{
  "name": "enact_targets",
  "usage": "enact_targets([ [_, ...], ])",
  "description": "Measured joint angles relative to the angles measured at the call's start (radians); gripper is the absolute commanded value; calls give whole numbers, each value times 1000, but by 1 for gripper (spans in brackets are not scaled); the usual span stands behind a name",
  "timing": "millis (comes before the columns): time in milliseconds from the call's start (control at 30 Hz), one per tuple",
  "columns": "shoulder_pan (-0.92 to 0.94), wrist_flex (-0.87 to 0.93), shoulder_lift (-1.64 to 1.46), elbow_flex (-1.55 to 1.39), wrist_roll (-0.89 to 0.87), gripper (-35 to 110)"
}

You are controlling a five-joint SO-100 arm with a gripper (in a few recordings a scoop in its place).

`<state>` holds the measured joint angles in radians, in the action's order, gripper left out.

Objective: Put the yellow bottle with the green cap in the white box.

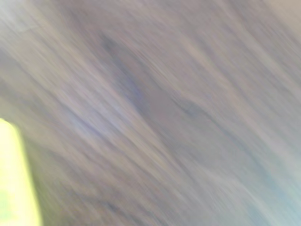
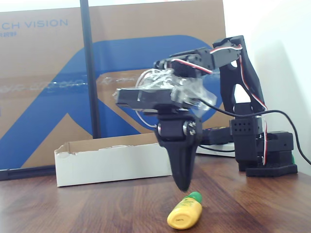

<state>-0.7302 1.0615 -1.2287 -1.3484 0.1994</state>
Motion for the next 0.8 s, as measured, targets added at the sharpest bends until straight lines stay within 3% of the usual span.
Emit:
enact_targets([
  [400,48,-32,-32,-66,26,0],
  [800,-35,-64,35,-78,-8,0],
])
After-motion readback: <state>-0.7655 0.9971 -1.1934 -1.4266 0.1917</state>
